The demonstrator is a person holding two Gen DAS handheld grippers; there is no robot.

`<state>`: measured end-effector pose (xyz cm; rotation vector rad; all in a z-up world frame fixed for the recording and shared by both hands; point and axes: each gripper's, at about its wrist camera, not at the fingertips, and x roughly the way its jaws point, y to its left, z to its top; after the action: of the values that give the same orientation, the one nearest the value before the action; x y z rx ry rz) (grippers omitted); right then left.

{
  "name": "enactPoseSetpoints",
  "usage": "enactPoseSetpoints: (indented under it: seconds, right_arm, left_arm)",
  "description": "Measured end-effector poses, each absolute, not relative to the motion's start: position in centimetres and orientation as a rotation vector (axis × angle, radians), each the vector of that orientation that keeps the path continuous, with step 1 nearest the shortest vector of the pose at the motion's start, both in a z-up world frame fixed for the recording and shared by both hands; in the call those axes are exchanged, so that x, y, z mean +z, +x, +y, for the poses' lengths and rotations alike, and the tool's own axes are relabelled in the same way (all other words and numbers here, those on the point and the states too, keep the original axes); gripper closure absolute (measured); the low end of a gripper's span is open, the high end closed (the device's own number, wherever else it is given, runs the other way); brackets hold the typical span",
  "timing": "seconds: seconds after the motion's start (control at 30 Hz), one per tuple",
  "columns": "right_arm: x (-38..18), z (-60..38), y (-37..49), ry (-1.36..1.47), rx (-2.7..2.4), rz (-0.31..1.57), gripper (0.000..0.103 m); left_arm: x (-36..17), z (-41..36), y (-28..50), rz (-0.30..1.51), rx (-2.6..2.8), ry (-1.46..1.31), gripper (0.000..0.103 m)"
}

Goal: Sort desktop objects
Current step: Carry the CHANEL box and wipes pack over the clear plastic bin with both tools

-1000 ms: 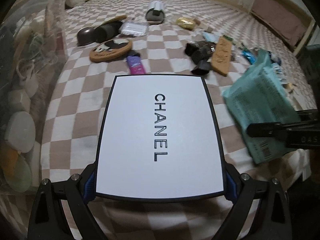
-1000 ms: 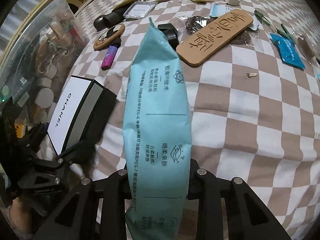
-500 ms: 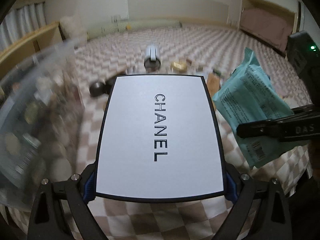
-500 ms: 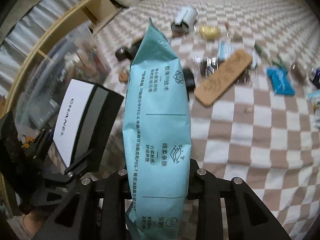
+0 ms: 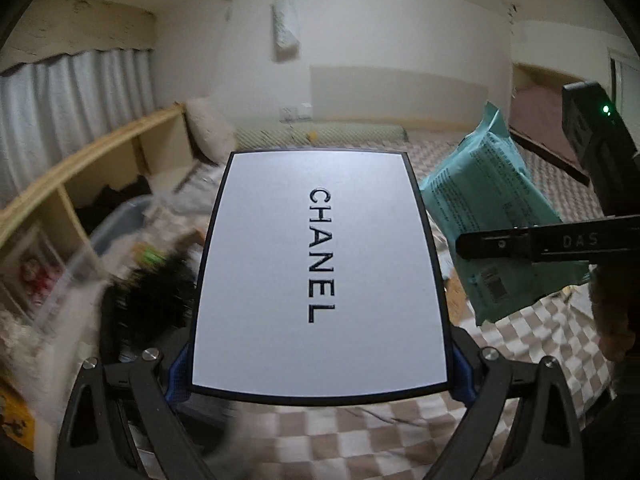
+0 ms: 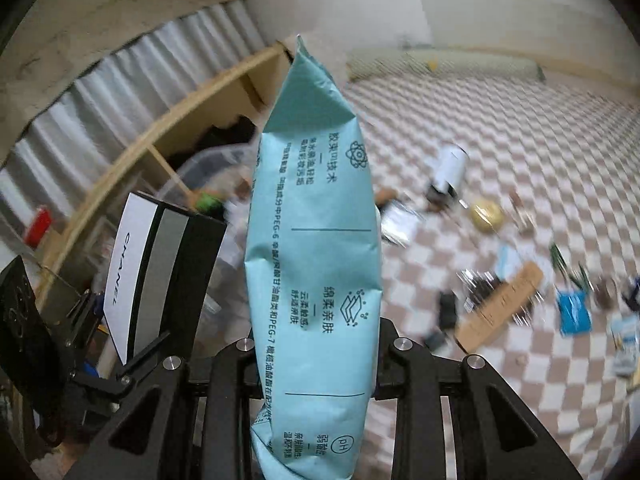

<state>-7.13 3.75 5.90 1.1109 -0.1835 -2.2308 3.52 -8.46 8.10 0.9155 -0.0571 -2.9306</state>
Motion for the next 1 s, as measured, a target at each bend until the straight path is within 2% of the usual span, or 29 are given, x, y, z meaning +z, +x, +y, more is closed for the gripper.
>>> enactPoseSetpoints:
  seconds: [0.23,0.57,0.77,1.0]
  right_arm:
    - [8.9,-1.1,-7.6,1.037,-2.164,-0.206,0.072]
    - [9.5,-8.5,-10.3,1.039,-2.086,-0.186,0.072]
    - [9.0,-12.4,-12.0,1.062,-2.087,-0.129,0.072]
    - [8.6,-15.2,-14.1,1.075,-2.125,-0.057,0.072]
  left_arm:
    - [11.1,-17.4,5.2,0.066,-2.789,0.860,0.006]
    - [7.5,-26.2,4.4,0.179,-2.581,0.978,0.006]
    - [5.3,-28.4,3.9,0.234,-2.529,1.063,0.006]
    - [3.8,-29.2,2.9,0.215,-2.520,1.143,0.006]
